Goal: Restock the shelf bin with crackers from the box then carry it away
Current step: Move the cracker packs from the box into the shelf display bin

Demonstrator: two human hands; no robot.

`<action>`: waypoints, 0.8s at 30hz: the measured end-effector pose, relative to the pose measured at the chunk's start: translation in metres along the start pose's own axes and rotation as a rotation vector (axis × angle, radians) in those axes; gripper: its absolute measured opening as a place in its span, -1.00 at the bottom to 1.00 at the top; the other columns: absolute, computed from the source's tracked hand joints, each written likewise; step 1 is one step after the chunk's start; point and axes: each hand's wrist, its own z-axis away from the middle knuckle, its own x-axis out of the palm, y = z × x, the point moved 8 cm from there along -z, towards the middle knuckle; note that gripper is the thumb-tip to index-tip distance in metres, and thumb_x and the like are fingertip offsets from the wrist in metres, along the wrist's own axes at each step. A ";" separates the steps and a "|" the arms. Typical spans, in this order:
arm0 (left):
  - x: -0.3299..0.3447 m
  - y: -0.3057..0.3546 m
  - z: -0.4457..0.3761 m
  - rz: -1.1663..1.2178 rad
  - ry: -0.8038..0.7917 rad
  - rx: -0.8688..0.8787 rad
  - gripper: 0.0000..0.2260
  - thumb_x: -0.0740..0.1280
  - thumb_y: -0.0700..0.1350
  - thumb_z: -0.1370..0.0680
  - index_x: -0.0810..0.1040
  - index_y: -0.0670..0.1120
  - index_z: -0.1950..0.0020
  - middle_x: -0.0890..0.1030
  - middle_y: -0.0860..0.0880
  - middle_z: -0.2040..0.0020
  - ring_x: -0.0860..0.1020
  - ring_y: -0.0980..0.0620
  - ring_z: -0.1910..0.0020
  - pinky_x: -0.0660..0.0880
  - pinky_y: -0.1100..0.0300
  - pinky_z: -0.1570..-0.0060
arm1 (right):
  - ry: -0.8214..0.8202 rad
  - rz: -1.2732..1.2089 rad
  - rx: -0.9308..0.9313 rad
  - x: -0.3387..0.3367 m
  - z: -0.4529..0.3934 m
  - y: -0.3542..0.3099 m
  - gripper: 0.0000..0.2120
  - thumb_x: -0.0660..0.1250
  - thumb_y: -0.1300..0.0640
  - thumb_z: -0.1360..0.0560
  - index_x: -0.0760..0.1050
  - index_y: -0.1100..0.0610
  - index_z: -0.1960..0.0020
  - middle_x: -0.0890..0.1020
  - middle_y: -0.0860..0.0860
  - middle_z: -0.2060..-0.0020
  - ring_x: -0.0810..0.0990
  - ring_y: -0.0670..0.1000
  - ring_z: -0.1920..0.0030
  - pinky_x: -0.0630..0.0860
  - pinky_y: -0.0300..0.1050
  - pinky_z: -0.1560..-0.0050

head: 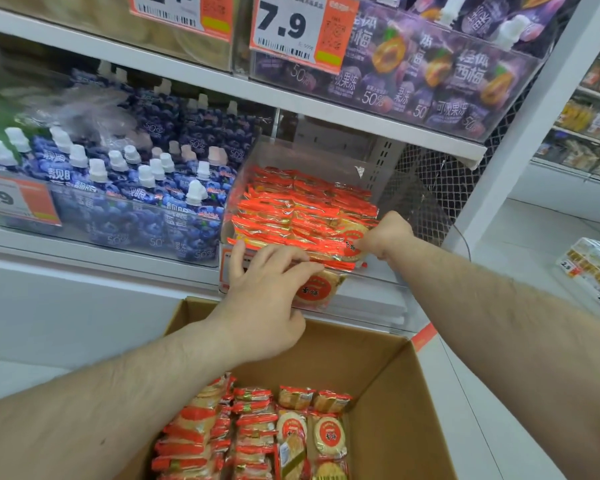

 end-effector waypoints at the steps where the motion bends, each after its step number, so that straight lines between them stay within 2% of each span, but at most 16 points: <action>1: 0.000 0.000 0.000 0.008 0.007 -0.005 -0.45 0.30 -0.09 -0.46 0.30 0.19 -0.43 0.25 0.22 -0.32 0.08 0.15 -0.41 -0.38 -0.15 -0.43 | 0.003 -0.004 -0.004 0.003 -0.001 -0.001 -0.41 0.58 0.06 -0.31 0.43 0.25 -0.22 0.60 0.09 0.07 0.60 0.06 0.14 0.55 -0.10 0.28; 4: -0.001 0.001 0.000 0.028 0.011 -0.015 -0.46 0.30 -0.10 -0.46 0.31 0.19 -0.42 0.26 0.23 -0.31 0.09 0.15 -0.40 -0.41 -0.12 -0.42 | -0.014 -0.059 0.011 0.010 -0.002 -0.001 -0.37 0.56 0.14 -0.33 0.34 0.24 -0.27 0.57 0.12 -0.04 0.60 0.10 0.00 0.62 -0.01 0.04; 7: -0.003 0.002 -0.001 0.041 0.017 -0.012 -0.46 0.30 -0.10 -0.46 0.32 0.18 -0.42 0.27 0.22 -0.31 0.10 0.15 -0.40 -0.42 -0.11 -0.41 | -0.086 -0.218 0.040 0.014 0.000 0.005 -0.29 0.59 0.20 -0.28 0.29 0.19 -0.30 0.55 0.16 -0.11 0.60 0.15 -0.09 0.61 0.12 -0.07; 9: -0.003 0.002 0.001 0.053 0.031 -0.004 -0.47 0.31 -0.11 -0.46 0.34 0.17 -0.41 0.29 0.21 -0.32 0.10 0.15 -0.41 -0.42 -0.10 -0.40 | -0.144 -0.304 0.049 0.013 0.007 0.008 -0.22 0.56 0.27 -0.32 0.20 0.17 -0.39 0.51 0.14 -0.16 0.57 0.14 -0.12 0.58 0.11 -0.13; 11: -0.008 0.004 0.003 0.066 0.117 0.035 -0.49 0.30 -0.14 -0.42 0.40 0.11 -0.37 0.37 0.16 -0.31 0.12 0.10 -0.43 -0.35 -0.11 -0.42 | -0.158 -0.316 0.057 0.005 0.019 0.009 -0.16 0.53 0.30 -0.36 0.12 0.19 -0.47 0.46 0.13 -0.23 0.51 0.15 -0.19 0.53 0.07 -0.20; 13: -0.015 0.011 0.008 0.063 0.244 0.144 -0.51 0.31 -0.18 -0.36 0.47 0.04 -0.29 0.46 0.08 -0.26 0.22 0.00 -0.43 -0.20 -0.11 -0.47 | -0.007 -0.247 0.008 -0.018 0.035 0.005 -0.25 0.48 0.27 -0.39 0.17 0.20 -0.45 0.45 0.12 -0.27 0.49 0.14 -0.20 0.51 -0.01 -0.14; 15: -0.016 0.022 0.014 0.083 0.282 0.261 -0.55 0.31 -0.21 -0.34 0.50 -0.01 -0.23 0.50 0.05 -0.19 0.36 -0.02 -0.32 0.07 -0.07 -0.46 | 0.281 -0.221 -0.213 -0.049 0.070 -0.011 -0.43 0.39 0.24 -0.41 0.30 0.16 -0.38 0.47 0.09 -0.22 0.51 0.08 -0.12 0.45 -0.13 -0.06; 16: -0.011 0.027 0.018 0.126 0.230 0.286 -0.57 0.31 -0.21 -0.37 0.50 -0.02 -0.23 0.51 0.05 -0.17 0.41 0.01 -0.23 0.23 -0.02 -0.38 | 0.425 -0.263 -0.397 -0.062 0.100 -0.021 -0.53 0.35 0.26 -0.41 0.39 0.17 -0.30 0.48 0.06 -0.15 0.51 0.03 -0.04 0.43 -0.18 -0.05; 18: 0.012 0.031 0.025 0.233 -0.056 0.226 -0.59 0.28 -0.20 -0.45 0.47 0.02 -0.30 0.49 0.12 -0.13 0.45 0.12 -0.08 0.39 0.15 -0.19 | 0.586 -0.400 -0.760 -0.071 0.171 -0.031 -0.74 0.31 0.35 -0.36 0.50 0.20 -0.04 0.48 0.01 0.08 0.44 -0.04 0.16 0.41 -0.28 0.10; 20: 0.048 0.029 0.039 0.189 -0.410 0.171 -0.60 0.25 -0.17 -0.49 0.46 0.06 -0.32 0.50 0.16 -0.10 0.46 0.17 0.01 0.45 0.23 -0.08 | 0.539 -0.472 -0.961 -0.049 0.222 -0.019 -0.87 0.27 0.38 -0.30 0.47 0.22 0.19 0.44 -0.02 0.27 0.35 -0.09 0.29 0.31 -0.34 0.24; 22: 0.077 0.025 0.058 0.056 -0.679 0.179 -0.64 0.25 -0.15 -0.49 0.49 0.05 -0.28 0.56 0.11 -0.11 0.52 0.10 -0.02 0.48 0.18 -0.06 | 0.356 -0.451 -0.901 0.003 0.231 0.011 -0.91 0.24 0.31 -0.24 0.42 0.16 0.29 0.40 -0.07 0.37 0.29 -0.13 0.35 0.26 -0.37 0.30; 24: 0.090 0.021 0.072 -0.039 -0.783 0.182 -0.68 0.26 -0.11 -0.52 0.50 0.05 -0.27 0.58 0.07 -0.16 0.53 0.05 -0.09 0.48 0.15 -0.08 | 0.113 -0.295 -0.668 0.071 0.217 0.054 -0.89 0.23 0.26 -0.24 0.38 0.07 0.32 0.40 -0.11 0.41 0.35 -0.10 0.36 0.32 -0.29 0.31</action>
